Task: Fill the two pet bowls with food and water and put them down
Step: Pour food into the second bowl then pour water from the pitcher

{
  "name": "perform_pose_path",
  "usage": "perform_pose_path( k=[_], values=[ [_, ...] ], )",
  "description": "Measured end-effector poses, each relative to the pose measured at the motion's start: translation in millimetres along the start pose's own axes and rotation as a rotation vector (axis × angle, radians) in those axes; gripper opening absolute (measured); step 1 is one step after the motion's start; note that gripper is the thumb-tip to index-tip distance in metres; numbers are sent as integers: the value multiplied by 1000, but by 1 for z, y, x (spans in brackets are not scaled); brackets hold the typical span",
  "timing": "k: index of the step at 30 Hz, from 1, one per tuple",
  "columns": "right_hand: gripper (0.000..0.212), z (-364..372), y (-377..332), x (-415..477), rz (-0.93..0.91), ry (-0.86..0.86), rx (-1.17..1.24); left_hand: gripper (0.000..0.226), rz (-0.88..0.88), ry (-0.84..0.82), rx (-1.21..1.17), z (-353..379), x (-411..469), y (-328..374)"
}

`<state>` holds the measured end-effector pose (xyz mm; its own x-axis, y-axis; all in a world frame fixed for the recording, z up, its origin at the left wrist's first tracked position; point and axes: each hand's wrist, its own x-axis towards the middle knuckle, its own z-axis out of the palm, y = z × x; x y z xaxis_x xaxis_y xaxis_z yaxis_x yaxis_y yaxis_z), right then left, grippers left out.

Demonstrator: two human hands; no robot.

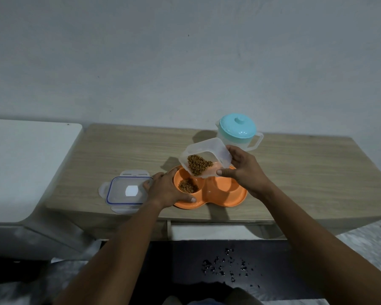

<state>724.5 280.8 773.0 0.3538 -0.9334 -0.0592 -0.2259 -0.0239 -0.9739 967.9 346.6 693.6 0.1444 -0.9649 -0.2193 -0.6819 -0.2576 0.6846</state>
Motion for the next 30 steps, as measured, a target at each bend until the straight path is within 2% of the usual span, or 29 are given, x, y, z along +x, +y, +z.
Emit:
perform_pose_path(
  k=[16, 30],
  values=[
    [75, -2, 3, -1, -13, 5, -2, 120, -19, -3, -16, 3, 2, -4],
    [72, -3, 3, -3, 26, 5, 98, 118, 4, 1, 8, 0, -1, -1]
  ],
)
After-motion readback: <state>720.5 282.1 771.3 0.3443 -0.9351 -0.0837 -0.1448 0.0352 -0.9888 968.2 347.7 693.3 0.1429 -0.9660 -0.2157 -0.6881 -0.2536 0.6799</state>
